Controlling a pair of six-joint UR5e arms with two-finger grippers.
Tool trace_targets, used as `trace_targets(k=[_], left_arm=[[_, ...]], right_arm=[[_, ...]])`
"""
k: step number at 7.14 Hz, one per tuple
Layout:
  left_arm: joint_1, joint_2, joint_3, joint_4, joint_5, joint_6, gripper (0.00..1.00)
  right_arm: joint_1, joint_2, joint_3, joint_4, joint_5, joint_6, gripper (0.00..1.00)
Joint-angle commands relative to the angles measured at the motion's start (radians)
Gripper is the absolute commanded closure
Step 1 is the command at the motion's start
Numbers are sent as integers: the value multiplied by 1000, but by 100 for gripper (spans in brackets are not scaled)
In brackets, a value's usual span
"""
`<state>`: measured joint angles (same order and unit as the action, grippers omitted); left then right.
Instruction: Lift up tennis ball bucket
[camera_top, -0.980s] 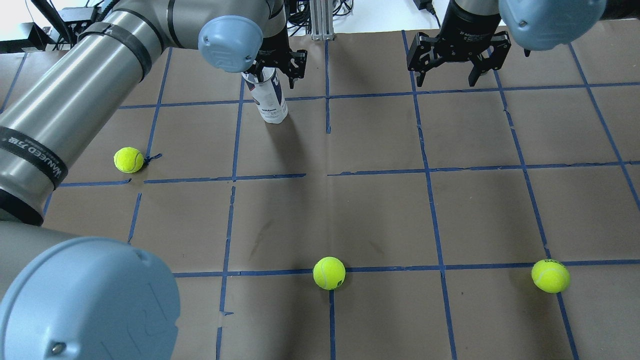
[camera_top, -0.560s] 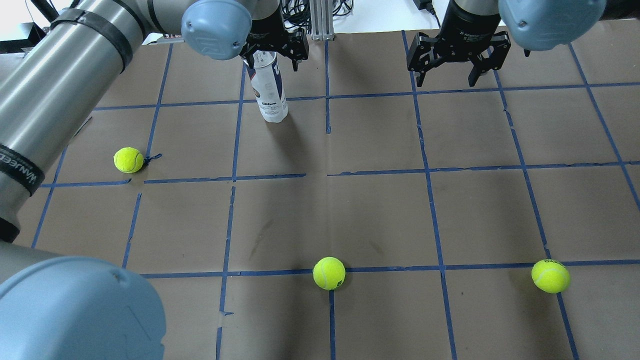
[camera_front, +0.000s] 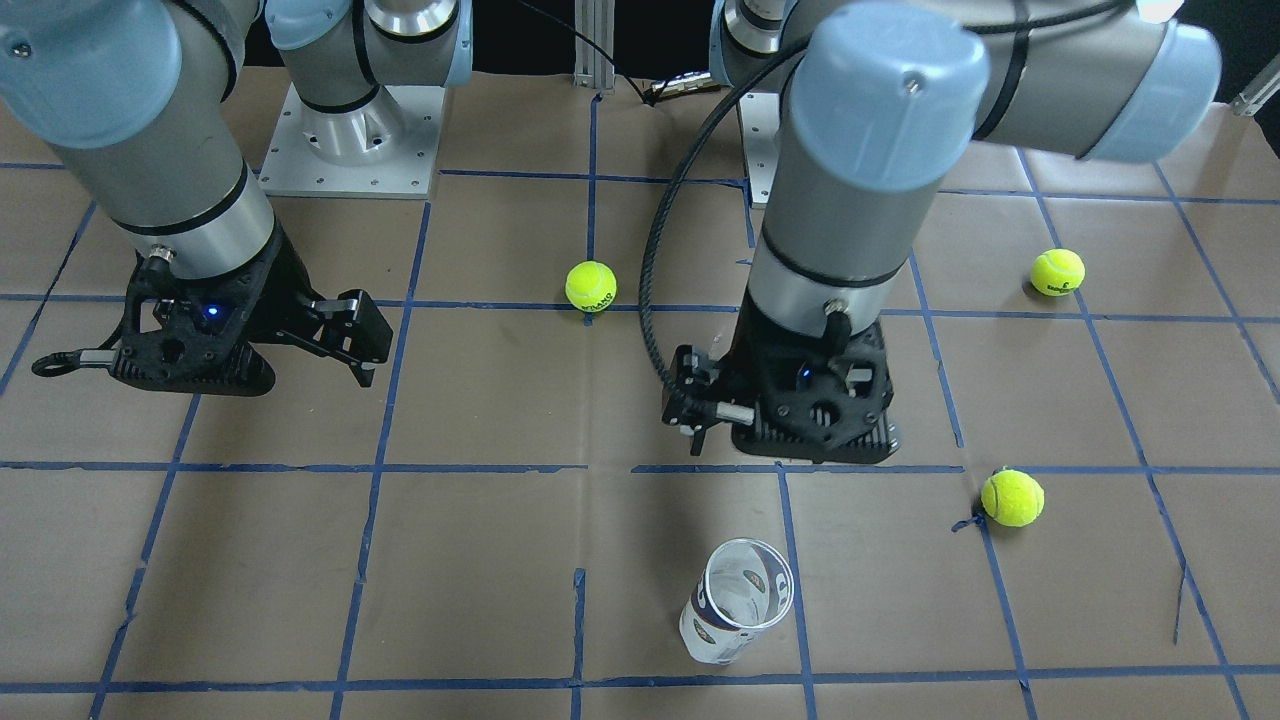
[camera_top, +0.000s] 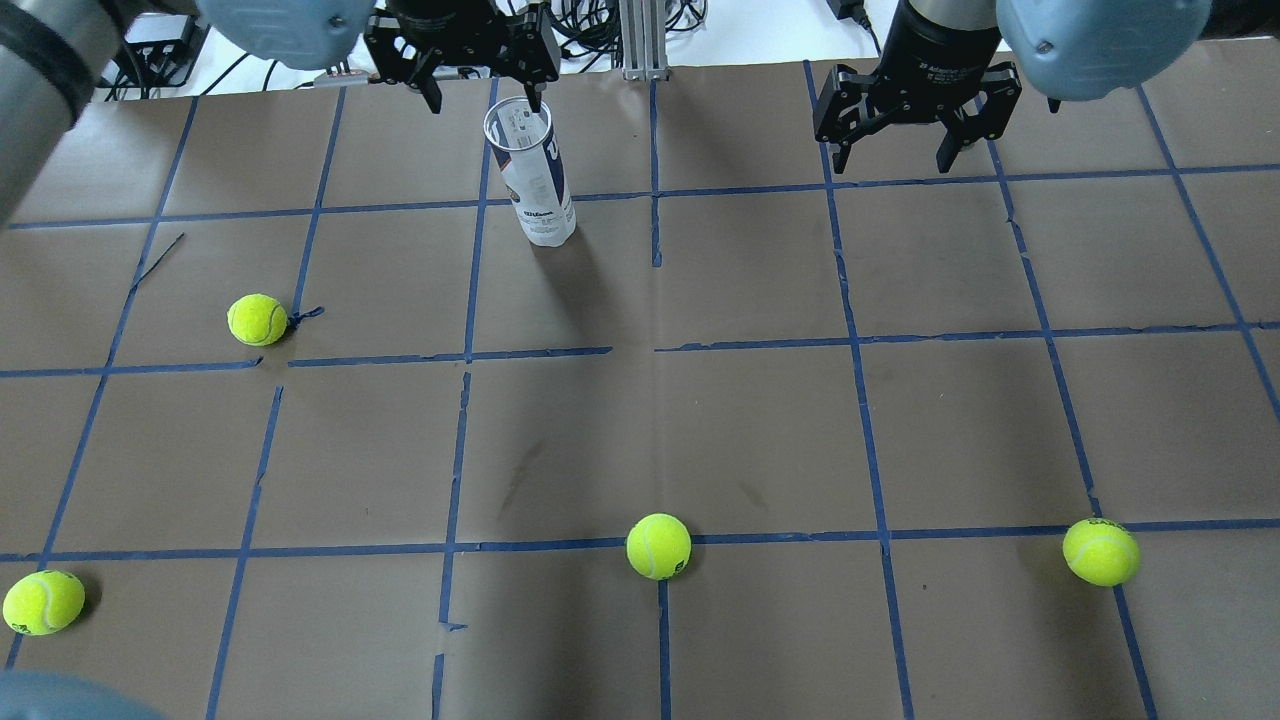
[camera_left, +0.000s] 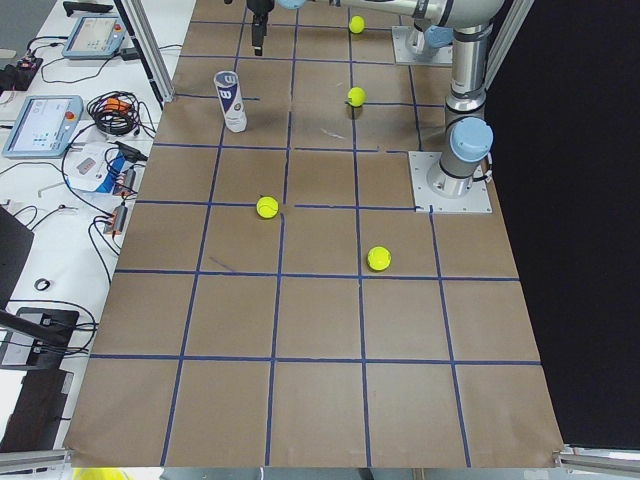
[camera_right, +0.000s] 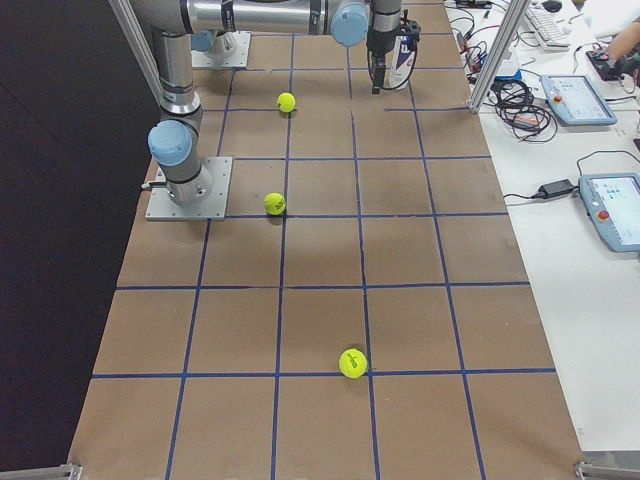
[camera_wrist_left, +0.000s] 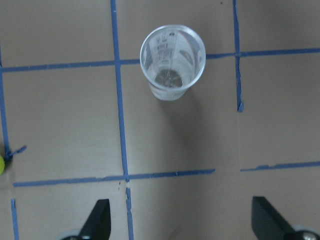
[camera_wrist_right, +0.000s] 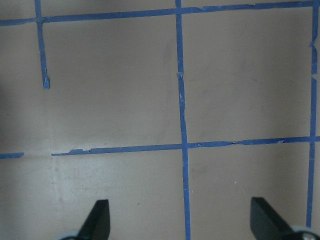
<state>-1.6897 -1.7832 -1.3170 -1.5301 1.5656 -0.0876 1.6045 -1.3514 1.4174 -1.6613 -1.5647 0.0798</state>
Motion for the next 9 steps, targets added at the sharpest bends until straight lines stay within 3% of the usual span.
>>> trace_targets(k=[1,3,9], left_arm=[[74,120,-137,-10,-18,5,0],[103,162,-172,-65,-7,5,0],[107,159,-171,-45,-9,5,0]], right_arm=[[0,0,0,0,2,2,0],[0,2,-5,-2,2,2,0],[0,2,3,-2,2,2,0]])
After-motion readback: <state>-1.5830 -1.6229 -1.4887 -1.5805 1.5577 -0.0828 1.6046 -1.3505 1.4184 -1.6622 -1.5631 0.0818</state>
